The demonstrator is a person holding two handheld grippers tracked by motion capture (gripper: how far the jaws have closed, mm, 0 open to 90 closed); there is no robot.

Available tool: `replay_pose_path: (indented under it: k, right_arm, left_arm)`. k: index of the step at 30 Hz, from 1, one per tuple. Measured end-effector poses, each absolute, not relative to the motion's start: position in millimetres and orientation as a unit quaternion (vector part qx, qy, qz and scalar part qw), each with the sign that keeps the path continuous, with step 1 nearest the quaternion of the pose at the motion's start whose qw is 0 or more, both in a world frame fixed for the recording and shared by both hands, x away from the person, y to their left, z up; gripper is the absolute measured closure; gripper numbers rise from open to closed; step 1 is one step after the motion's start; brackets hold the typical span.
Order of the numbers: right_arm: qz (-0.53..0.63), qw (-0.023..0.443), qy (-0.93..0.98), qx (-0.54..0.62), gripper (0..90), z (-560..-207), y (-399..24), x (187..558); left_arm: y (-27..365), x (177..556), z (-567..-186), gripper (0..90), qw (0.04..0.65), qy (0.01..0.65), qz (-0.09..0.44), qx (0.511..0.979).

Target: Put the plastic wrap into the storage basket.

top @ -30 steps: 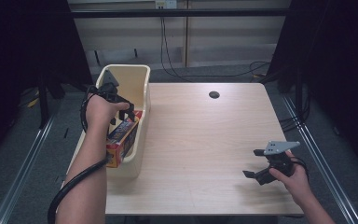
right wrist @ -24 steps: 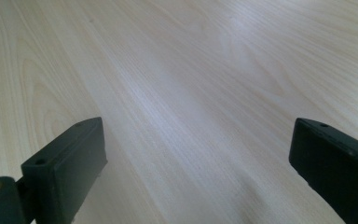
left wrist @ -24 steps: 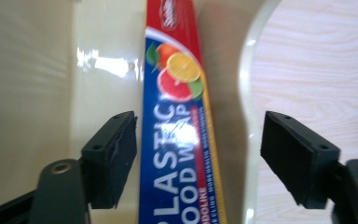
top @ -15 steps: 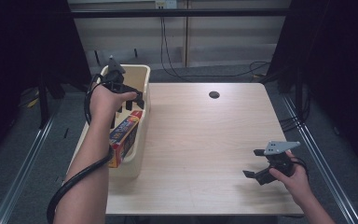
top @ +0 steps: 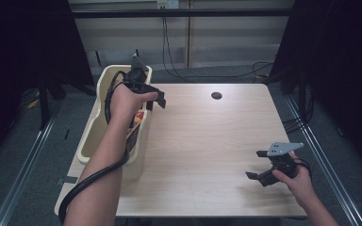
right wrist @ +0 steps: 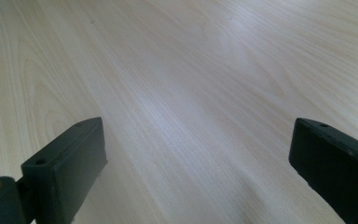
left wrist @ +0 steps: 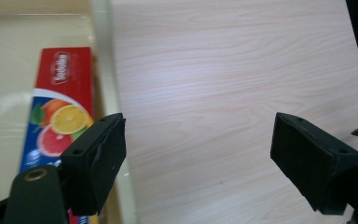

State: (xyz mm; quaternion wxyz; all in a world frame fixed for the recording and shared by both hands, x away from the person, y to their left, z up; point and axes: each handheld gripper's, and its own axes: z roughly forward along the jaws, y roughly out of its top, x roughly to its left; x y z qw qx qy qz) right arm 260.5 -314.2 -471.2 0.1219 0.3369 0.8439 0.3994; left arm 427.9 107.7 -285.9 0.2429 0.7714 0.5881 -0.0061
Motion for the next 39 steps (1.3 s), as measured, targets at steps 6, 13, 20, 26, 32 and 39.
replay_pose_path:
  k: [6, 13, 20, 26, 32, 39]
  right_arm:
    - [0.401, 0.121, 0.844, 0.335, 3.6, -471, -314, 260]
    - [0.401, 0.123, 0.844, 0.335, 3.6, -472, -312, 261]
    - [0.399, 0.122, 0.845, 0.335, 3.6, -472, -312, 261]
    - [0.398, 0.122, 0.845, 0.334, 3.6, -473, -312, 260]
    - [0.396, 0.125, 0.847, 0.333, 3.5, -474, -311, 260]
    - [0.39, 0.13, 0.848, 0.334, 2.9, -474, -311, 262]
  left_arm:
    - [90, 426, -297, 16.9, 0.251, 0.57, -0.026, 0.782]
    - [77, 424, -311, 17.0, 0.255, 0.558, -0.042, 0.788]
    - [64, 423, -330, 17.0, 0.255, 0.549, -0.054, 0.794]
    - [49, 418, -347, 16.5, 0.251, 0.53, -0.062, 0.807]
    - [42, 413, -358, 16.4, 0.253, 0.52, -0.069, 0.813]
    - [35, 405, -365, 15.4, 0.267, 0.495, -0.07, 0.824]
